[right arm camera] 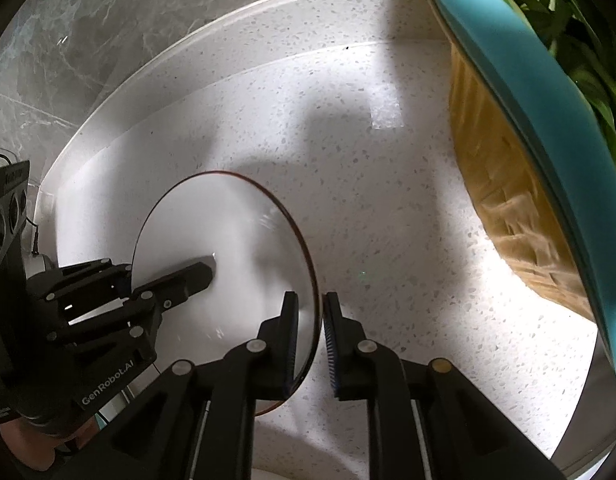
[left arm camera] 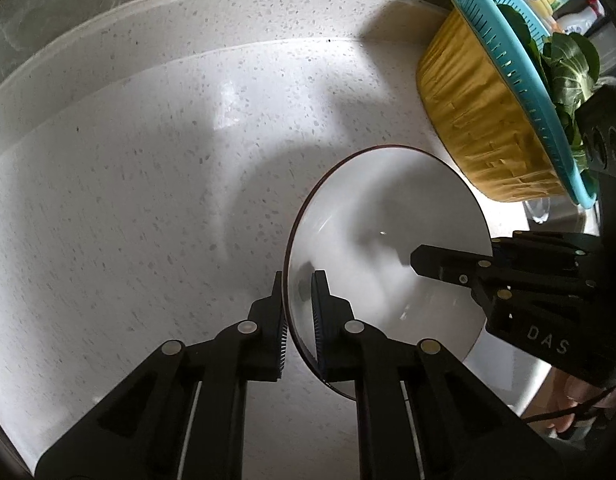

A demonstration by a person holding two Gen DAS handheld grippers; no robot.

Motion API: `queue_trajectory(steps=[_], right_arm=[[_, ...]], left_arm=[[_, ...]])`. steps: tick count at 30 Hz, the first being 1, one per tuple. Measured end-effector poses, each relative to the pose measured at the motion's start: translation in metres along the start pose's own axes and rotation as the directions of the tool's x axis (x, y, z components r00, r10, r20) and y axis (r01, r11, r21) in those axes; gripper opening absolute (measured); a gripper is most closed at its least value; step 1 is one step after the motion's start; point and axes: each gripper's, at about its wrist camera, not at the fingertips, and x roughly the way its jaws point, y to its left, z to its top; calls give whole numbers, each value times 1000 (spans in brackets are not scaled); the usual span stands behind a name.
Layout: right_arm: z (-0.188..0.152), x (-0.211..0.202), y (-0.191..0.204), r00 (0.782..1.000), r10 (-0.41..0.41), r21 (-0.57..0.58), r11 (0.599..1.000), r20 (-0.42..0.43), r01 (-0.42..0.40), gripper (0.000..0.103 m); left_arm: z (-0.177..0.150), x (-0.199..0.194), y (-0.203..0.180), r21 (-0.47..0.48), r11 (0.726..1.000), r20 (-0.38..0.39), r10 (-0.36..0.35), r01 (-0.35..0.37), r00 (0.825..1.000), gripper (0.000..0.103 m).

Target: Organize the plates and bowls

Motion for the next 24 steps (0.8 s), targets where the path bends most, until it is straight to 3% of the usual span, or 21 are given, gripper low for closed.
queue_trajectory(steps=[15,24], right_arm=[[-12,-50,-5,998,39,4,999,55,-39,15],[-56,-97,-2,993,69,-12,998,91,-68,18]], left_arm=[[-8,-48,-28,23,999,19,-38,37,999,9],[-59,-82,-62,51,996,-3,-79,79,997,9]])
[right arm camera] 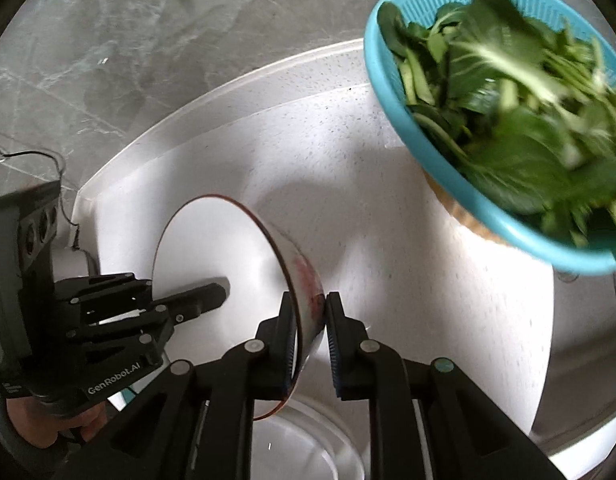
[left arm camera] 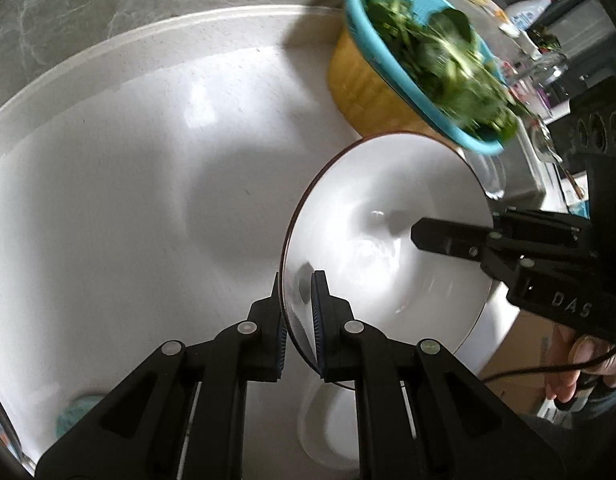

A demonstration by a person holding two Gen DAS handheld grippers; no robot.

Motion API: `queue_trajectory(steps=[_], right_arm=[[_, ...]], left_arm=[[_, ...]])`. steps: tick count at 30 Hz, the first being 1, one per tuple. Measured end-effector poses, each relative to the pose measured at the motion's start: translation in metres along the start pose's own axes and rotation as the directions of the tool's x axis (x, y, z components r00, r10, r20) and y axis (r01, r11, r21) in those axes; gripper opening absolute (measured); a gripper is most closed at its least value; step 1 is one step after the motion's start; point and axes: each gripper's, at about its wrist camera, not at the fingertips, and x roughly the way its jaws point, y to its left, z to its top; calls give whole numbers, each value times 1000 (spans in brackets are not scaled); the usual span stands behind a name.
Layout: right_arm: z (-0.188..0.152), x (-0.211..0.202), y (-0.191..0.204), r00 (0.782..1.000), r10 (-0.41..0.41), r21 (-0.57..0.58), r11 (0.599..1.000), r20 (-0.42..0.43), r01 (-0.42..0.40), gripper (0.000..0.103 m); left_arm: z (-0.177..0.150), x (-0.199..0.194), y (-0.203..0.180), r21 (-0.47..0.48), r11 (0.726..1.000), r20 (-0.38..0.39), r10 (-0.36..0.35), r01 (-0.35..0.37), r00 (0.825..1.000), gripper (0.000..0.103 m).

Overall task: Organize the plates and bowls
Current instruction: 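Carry the dark-rimmed bowl with both grippers down onto the bowl stack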

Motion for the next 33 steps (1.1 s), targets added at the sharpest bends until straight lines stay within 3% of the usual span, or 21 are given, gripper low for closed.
queue_trajectory(steps=[7,19,26,33], right_arm=[[-51,-24,4,1000,11,-15,1000,-28,-11,19],[-111,-19,-7,993,12,-15,1000,-115,-13,19],[-123,-10,-5,992,-16,-36,999,-127,11,17],[-130,4,2,989,-53,-62,997,-136,45,15]], left_arm=[[-51,-8,-21,-10,1000,-25,-17,17,1000,9],[-131,17,-48,-31,1000,-93,-7,4,996,9],[-147,28,-56,-27,999,-75,36,-38,997,9],[-143,40,-53,-26,998,-53,63,-65,997,9]])
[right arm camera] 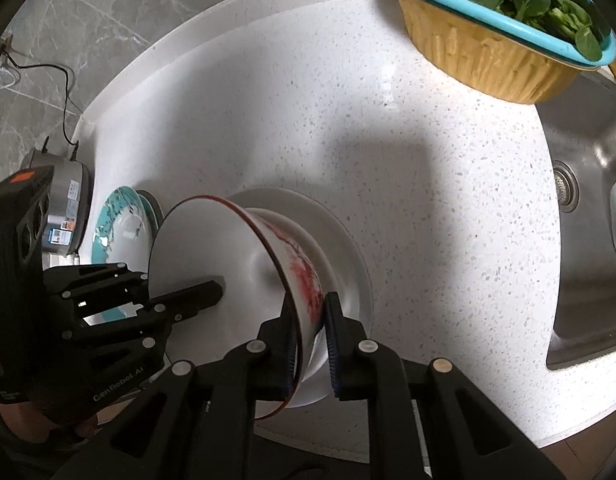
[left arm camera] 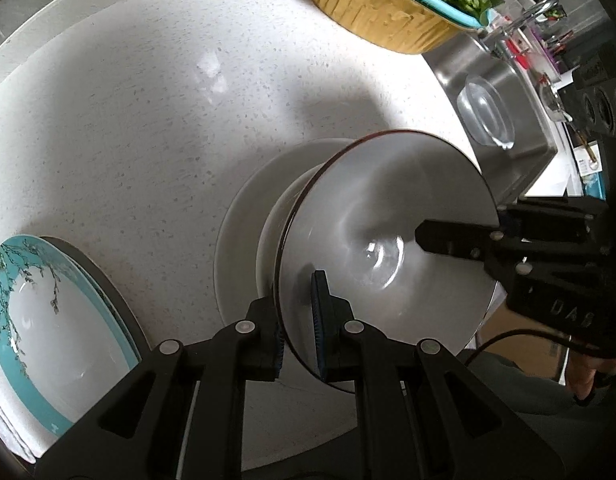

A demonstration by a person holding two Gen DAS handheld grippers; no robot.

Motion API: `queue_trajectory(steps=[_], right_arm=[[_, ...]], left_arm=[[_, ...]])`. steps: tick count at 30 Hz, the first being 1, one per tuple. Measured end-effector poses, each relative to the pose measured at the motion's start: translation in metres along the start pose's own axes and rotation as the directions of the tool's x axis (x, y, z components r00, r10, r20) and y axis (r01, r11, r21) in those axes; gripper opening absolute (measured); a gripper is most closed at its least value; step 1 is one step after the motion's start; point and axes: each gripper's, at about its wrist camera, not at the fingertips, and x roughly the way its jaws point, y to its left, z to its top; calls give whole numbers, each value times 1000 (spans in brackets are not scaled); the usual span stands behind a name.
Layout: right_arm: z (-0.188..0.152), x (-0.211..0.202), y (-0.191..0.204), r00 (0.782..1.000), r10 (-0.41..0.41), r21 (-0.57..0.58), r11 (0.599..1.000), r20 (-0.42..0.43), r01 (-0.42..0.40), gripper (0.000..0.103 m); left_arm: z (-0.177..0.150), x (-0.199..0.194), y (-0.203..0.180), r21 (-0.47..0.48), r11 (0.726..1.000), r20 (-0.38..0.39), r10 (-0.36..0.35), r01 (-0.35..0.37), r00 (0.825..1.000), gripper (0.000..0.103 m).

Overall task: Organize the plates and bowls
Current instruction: 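Carry the dark-rimmed bowl with both grippers down onto the bowl stack, then open the left gripper off the bowl while the right gripper keeps holding its rim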

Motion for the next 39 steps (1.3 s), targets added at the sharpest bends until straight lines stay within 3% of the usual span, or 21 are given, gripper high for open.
queue_trajectory(steps=[10,15,18,20,28,30,33,39], right_arm=[[-3,4,15,995,-101,-65,993,26,103,13],[-4,7,17,994,-106,-63,992,25,107,13],[-4,7,16,994,-104,-63,992,22,105,13],[-4,8,16,995,-99,-67,993,20,100,12],[-7,10,18,995,-100,-65,993,22,101,10],[-7,9,18,995,-101,-60,993,23,102,10],[-6,6,19,994,-101,-58,993,32,103,16],[-5,5,17,994,-106,-66,992,38,108,19]], left_arm=[[5,-5,6,-11,1000,58,2,-1,998,16],[6,-6,3,7,1000,86,3,-3,996,25],[5,-8,3,11,1000,101,-21,20,995,36],[4,-12,3,18,999,118,-47,45,992,49],[1,-18,4,16,998,152,-64,63,986,50],[0,-23,4,18,997,175,-72,70,982,53],[0,-31,10,5,999,223,-35,34,974,68],[-2,-36,22,-33,999,247,-29,38,969,69]])
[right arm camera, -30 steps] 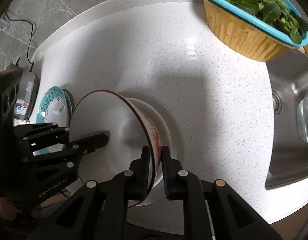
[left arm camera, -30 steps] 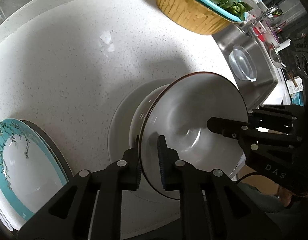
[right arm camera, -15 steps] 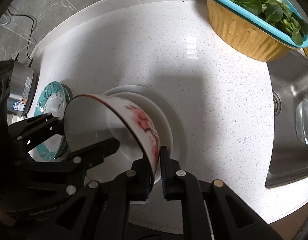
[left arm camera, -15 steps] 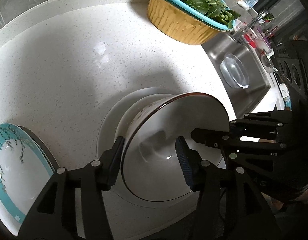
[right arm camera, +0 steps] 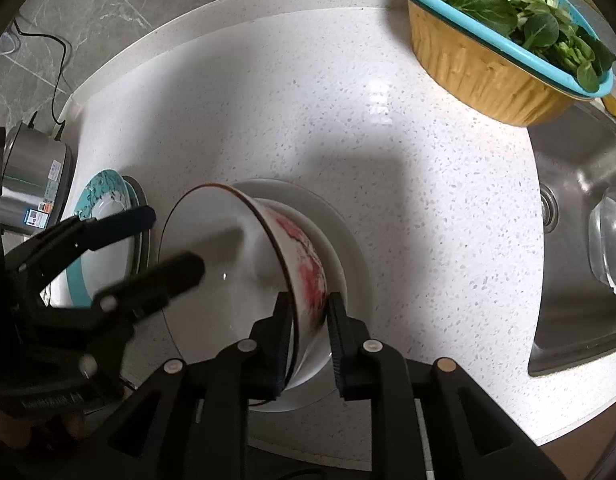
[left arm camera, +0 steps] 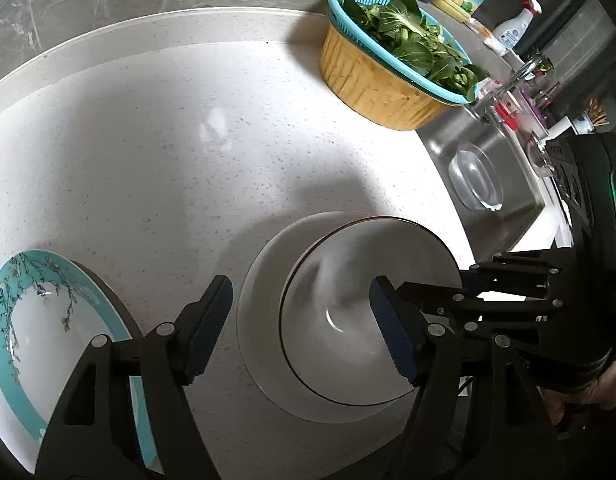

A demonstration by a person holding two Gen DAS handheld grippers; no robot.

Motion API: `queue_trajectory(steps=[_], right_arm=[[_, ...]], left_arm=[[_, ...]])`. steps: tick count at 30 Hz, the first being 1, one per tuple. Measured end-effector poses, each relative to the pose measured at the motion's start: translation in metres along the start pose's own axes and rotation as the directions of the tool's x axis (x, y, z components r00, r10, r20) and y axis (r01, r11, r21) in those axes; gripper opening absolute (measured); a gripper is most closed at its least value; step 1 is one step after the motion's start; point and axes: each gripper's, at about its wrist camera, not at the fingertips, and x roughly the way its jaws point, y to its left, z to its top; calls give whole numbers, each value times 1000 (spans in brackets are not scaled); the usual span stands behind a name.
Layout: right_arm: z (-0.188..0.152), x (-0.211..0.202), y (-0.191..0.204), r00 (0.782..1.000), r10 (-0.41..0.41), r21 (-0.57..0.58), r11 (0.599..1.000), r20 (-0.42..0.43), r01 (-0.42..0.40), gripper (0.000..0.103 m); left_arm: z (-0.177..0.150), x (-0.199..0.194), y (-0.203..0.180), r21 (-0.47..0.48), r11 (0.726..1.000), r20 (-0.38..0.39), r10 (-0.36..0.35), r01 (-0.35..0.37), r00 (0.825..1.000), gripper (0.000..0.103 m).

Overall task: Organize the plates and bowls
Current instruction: 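Open the left gripper off the bowl while the right gripper keeps holding its rim, then open the right gripper and lift it off the dark-rimmed bowl rim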

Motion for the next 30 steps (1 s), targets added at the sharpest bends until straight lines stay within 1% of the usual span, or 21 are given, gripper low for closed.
queue_trajectory(steps=[5,6,8,11,14,15,16,17,18,20,21,22,25,27,29,30], right_arm=[[0,-1,-2,1000,7,8,1000,-7,-6,19],[0,-2,-1,1000,6,2,1000,-2,-6,22],[-1,-2,2,1000,-7,-10,1000,2,7,22],[-3,-3,10,999,-52,-47,998,14,52,22],[-6,-3,22,991,-125,-114,985,39,129,22],[-6,-3,24,990,-137,-126,982,44,142,23],[-6,-3,27,986,-156,-148,976,55,162,26],[-7,-3,30,983,-172,-161,970,62,180,33],[-9,-4,34,976,-200,-181,960,85,213,36],[-11,-5,39,969,-220,-205,949,111,239,48],[-11,-4,39,969,-219,-215,947,113,239,48],[-11,-4,37,974,-199,-212,953,110,219,51],[-10,-4,30,982,-163,-189,966,98,179,51],[-6,-9,22,989,-109,-150,981,96,123,50],[-1,-22,8,991,-42,-109,992,128,56,51],[2,-32,-9,987,23,-66,998,161,-13,51]], left_arm=[[-3,2,2,-6,1000,-8,-7,7,1000,69],[-3,2,2,-9,1000,-9,-8,8,1000,69],[-3,3,3,-16,1000,-9,-7,7,1000,69],[-2,3,6,-27,1000,-4,-9,9,1000,69],[-2,2,8,-39,999,0,-9,9,1000,69],[-2,2,8,-43,999,1,-9,9,1000,69],[-3,2,9,-46,999,0,-9,9,1000,69],[-3,3,10,-50,999,-2,-8,8,1000,69],[-4,3,10,-54,998,-3,-9,8,1000,69],[-5,3,13,-66,998,-2,-10,10,1000,69],[-6,3,13,-73,997,-1,-12,12,1000,69],[-6,3,14,-78,997,2,-12,12,1000,69],[-7,1,18,-89,996,4,-11,11,1000,69],[-8,-2,21,-89,996,6,-9,9,1000,69],[-11,-6,23,-84,996,10,-6,7,1000,69],[-14,-8,24,-82,997,11,2,-1,1000,69]])
